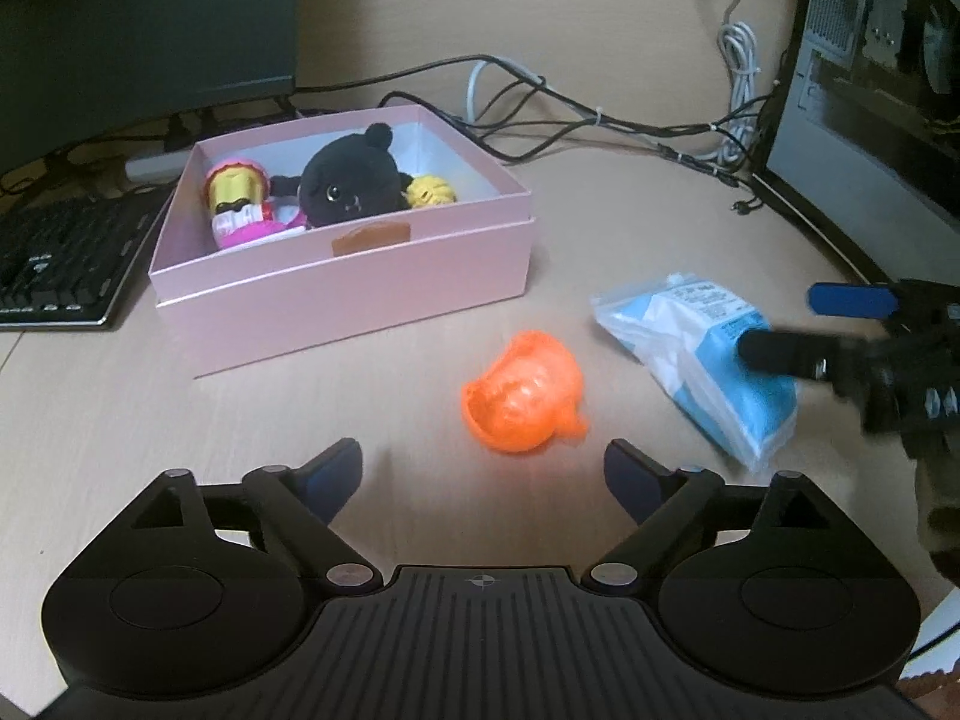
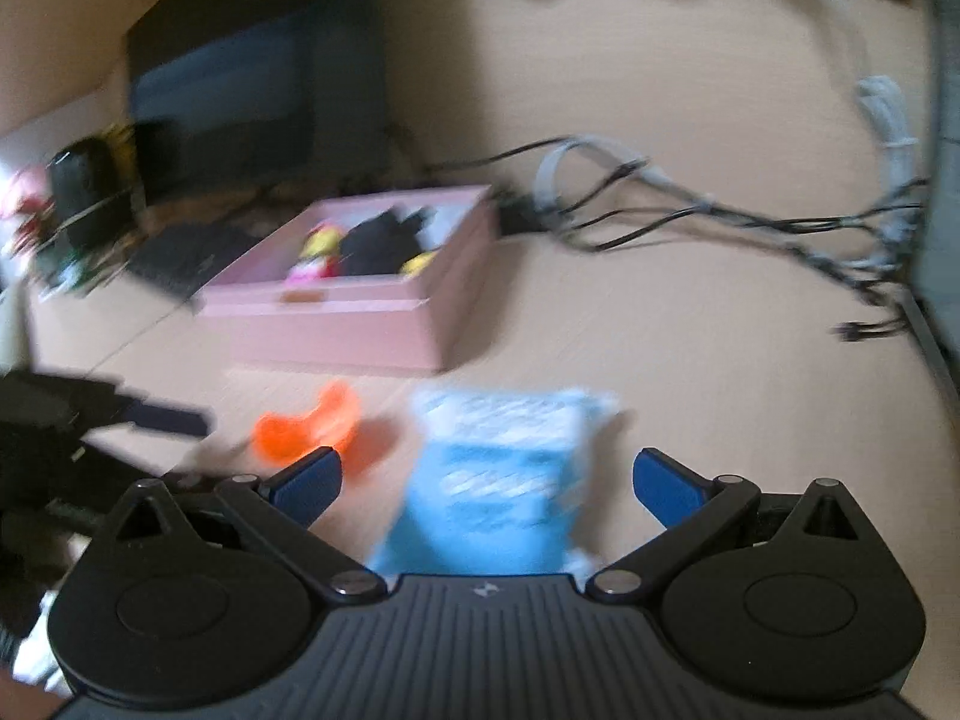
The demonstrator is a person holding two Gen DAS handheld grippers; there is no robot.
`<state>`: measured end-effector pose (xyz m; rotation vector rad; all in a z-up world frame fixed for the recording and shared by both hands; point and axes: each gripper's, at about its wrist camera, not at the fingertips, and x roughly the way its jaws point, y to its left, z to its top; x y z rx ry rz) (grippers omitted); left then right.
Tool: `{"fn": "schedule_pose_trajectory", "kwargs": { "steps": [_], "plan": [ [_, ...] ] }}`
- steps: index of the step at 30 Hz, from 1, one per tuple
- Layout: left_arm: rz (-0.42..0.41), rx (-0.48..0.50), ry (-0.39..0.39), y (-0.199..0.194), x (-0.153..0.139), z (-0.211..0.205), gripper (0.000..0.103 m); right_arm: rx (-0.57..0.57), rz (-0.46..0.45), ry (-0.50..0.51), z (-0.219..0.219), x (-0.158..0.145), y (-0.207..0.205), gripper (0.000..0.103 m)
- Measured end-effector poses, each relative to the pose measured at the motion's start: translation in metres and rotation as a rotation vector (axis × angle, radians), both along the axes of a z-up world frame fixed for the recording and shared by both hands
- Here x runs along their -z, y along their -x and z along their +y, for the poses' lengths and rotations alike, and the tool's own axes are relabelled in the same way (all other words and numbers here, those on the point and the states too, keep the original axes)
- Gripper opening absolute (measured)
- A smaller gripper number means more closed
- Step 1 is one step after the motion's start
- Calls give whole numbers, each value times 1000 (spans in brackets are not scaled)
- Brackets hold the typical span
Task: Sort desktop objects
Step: 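Grasp the tissue packet with the right gripper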
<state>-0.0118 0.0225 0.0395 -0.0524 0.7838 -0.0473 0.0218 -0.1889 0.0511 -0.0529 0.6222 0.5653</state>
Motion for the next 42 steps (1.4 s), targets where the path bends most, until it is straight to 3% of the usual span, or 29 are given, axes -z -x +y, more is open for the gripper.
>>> {"fn": "schedule_pose_trajectory", "kwargs": {
  "steps": [3,6,14,24,26,29,33,34,36,37,38,42],
  "plan": [
    [-2,9,4,-1,-2,-2,94,113,-21,11,-15,4,-4,103],
    [2,21,-1,-2,-2,-5,95,154,-39,82,-18,13,-4,103],
    [8,24,-1,-5,-1,-5,95,139,-103,144,-12,19,8,103],
    [19,13,15,-5,2,-2,96,129,-114,181,-5,20,9,103],
    [19,8,13,-5,2,-1,96,111,-81,144,-6,12,4,103],
    [25,-5,12,-4,2,1,96,85,-21,9,-6,2,-3,103],
    [45,-13,12,-3,6,3,97,53,29,1,18,9,-17,103],
    [48,-12,13,-3,7,3,97,35,40,8,24,13,-20,100],
    [53,-7,15,-2,8,3,97,-16,77,21,35,20,-26,83],
    [53,-3,16,-2,8,2,97,-35,104,28,38,23,-29,68],
    [51,3,16,-3,8,2,97,-41,115,29,40,24,-29,60],
    [33,28,8,-10,6,-5,97,-36,93,18,31,15,-22,58]
  ]
}}
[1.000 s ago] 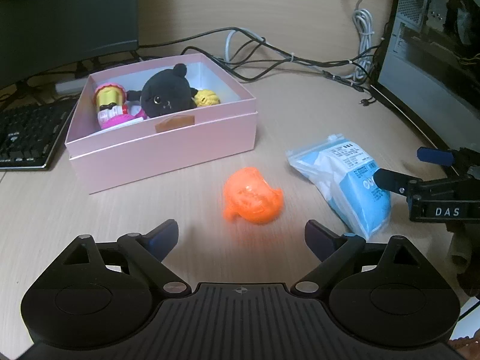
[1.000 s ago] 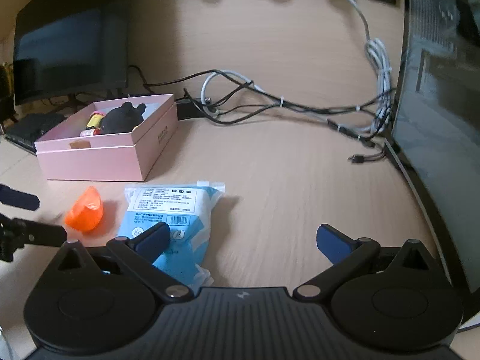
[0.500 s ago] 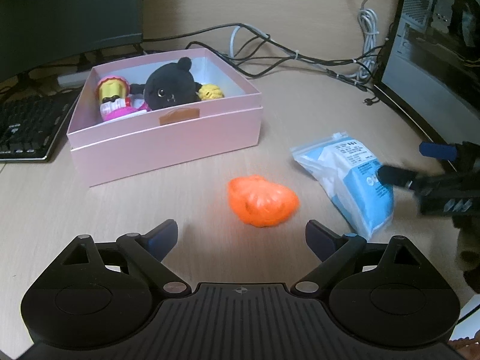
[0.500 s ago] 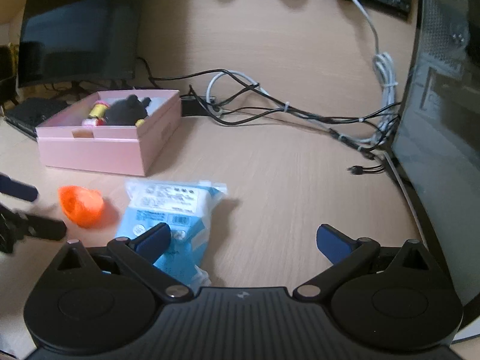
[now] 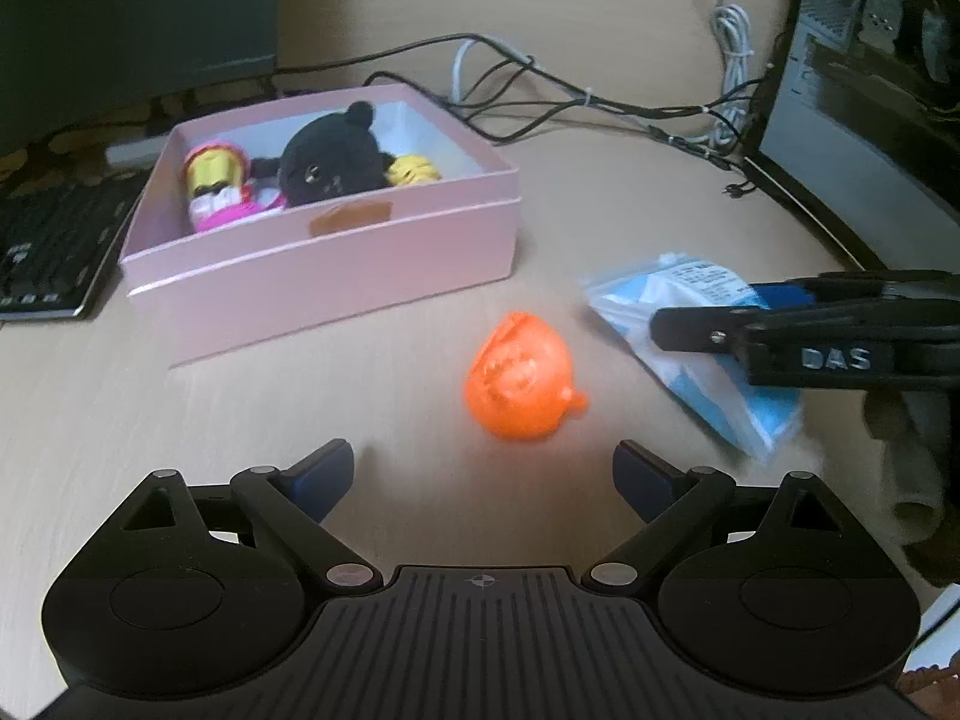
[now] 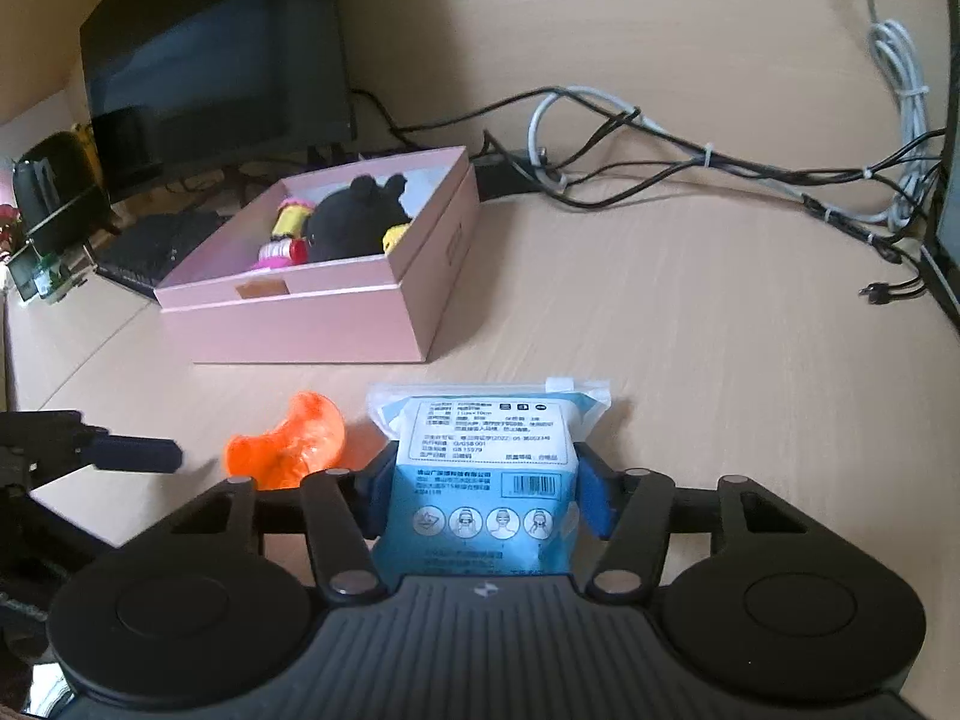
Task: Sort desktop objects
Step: 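Grasp the tissue packet with the right gripper, then lift the orange toy with the left gripper while right holds the tissue packet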
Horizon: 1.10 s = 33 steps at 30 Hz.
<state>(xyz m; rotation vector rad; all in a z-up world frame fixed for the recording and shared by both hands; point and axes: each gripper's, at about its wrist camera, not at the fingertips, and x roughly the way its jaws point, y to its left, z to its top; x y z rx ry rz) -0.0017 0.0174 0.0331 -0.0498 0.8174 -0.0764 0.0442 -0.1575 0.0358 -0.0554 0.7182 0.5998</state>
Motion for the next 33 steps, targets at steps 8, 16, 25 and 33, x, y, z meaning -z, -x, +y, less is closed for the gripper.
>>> {"fn": "schedule_pose_trajectory", "kwargs": {
  "steps": [8,16,25,33],
  "plan": [
    [-24,41,-36,-28,6,-17,88,38,-14,13,-26,-8,15,58],
    [-11,65,-61,-35,11,-27,69,58,1,15,-33,-3,25,58],
    [4,54,-58,-17,7,-24,64,7,-12,45,-23,-6,34,58],
    [-11,-6,-66,34,-14,-1,64,-184,-54,69,1,-30,50,58]
  ]
}}
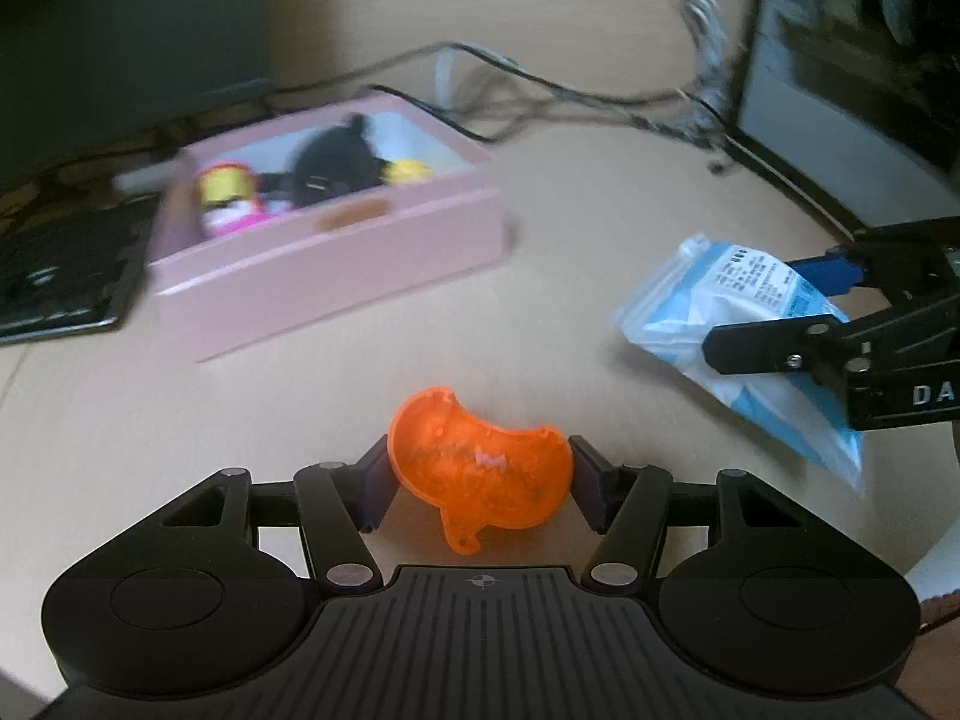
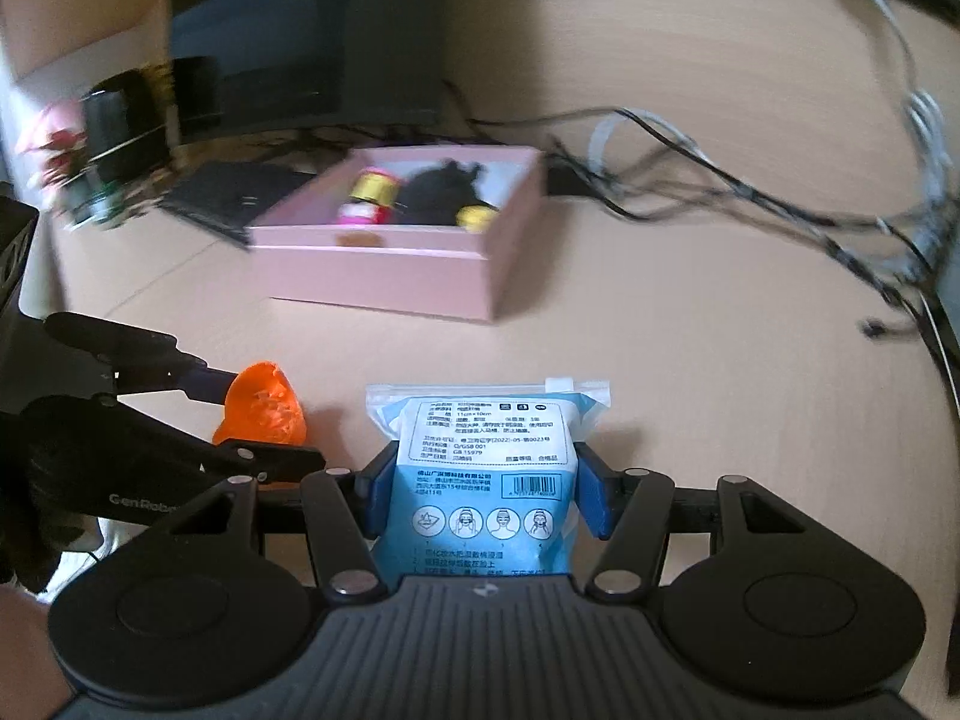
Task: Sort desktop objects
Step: 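Lift the orange toy with the left gripper while right holds the tissue packet, then carry the orange toy and tissue packet over the pink box with both grippers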
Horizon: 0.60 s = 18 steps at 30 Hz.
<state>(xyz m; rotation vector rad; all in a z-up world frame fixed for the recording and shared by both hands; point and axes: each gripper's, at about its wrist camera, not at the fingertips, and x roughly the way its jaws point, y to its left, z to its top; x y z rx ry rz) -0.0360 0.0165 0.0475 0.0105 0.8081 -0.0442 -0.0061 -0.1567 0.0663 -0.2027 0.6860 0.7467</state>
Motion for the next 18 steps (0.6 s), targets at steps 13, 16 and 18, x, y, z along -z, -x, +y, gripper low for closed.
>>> {"fn": "schedule_pose_trajectory", "kwargs": {
  "steps": [13,16,18],
  "plan": [
    [-337,-79,-119,-86,-77,65,64,-39,-249,-161,70,-111,-53,58],
    [-323,-100,-93,-123,-73,83,84,-21,-263,-127,89,-115,-68,58],
    [-314,-134,-62,-126,-71,95,91,-21,-258,-99,100,-112,-76,58]
  ]
}}
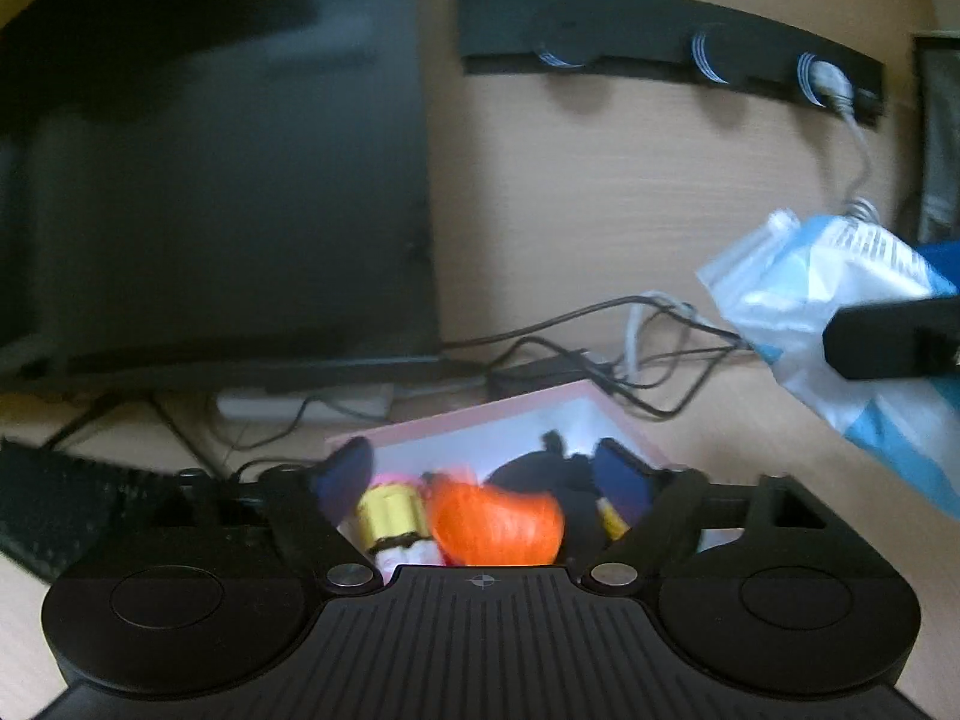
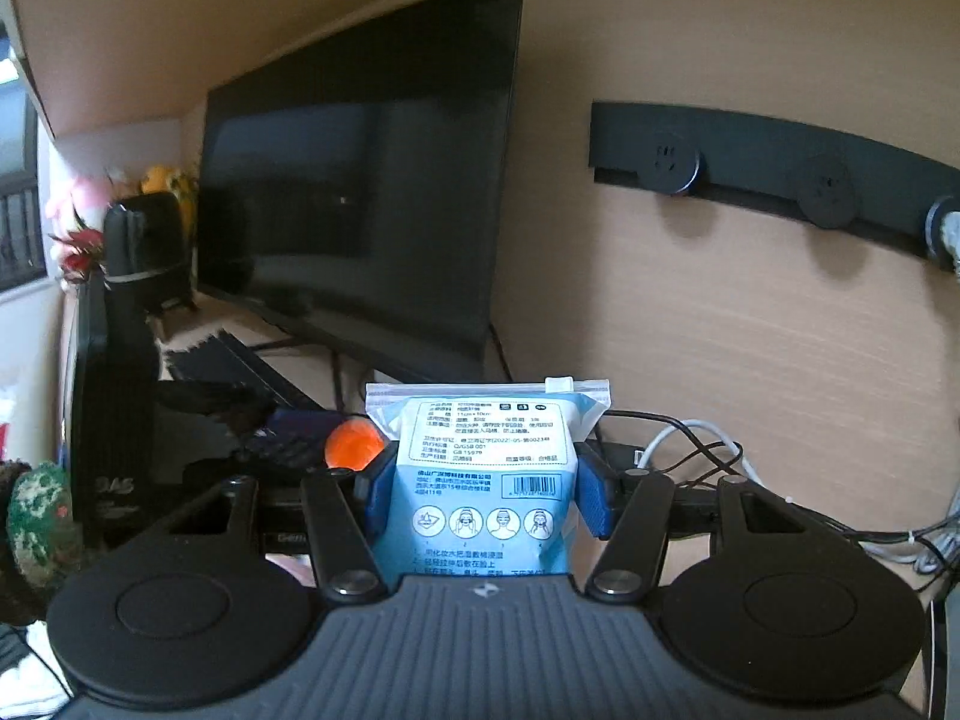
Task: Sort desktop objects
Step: 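Carry the orange toy and tissue packet over the pink box with both grippers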
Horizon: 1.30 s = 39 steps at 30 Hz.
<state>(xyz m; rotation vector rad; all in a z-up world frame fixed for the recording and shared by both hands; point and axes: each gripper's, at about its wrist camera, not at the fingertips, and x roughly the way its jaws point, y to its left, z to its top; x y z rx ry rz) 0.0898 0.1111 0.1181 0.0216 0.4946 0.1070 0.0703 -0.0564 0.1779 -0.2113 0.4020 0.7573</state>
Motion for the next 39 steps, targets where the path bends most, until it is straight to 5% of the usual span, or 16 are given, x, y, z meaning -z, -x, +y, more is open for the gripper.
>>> {"fn": "schedule_pose_trajectory", "kwargs": {
  "steps": [4,13,17,22,25,28,30,33,36,37,39],
  "plan": [
    [32,-19,73,31,14,13,96,-17,43,21,22,18,-18,58],
    [131,-70,186,75,37,36,99,-62,346,-27,113,89,-76,58],
    [143,-98,203,80,42,44,100,-6,271,95,127,115,-71,56],
    [162,-124,238,84,48,48,100,50,-21,232,116,113,-55,54],
    [182,-120,252,83,53,45,100,36,62,216,110,115,-69,58],
    [200,-103,241,80,55,40,100,1,161,129,102,112,-73,73],
    [200,-101,236,79,54,40,100,3,147,78,94,106,-66,86],
    [195,-106,237,77,53,41,101,10,108,20,83,94,-57,86],
    [202,-101,239,75,55,40,101,8,100,1,80,88,-54,65],
    [205,-98,240,74,55,39,101,3,122,8,82,89,-57,49],
    [212,-88,245,72,57,36,101,-1,201,30,93,96,-65,38]
  ]
}}
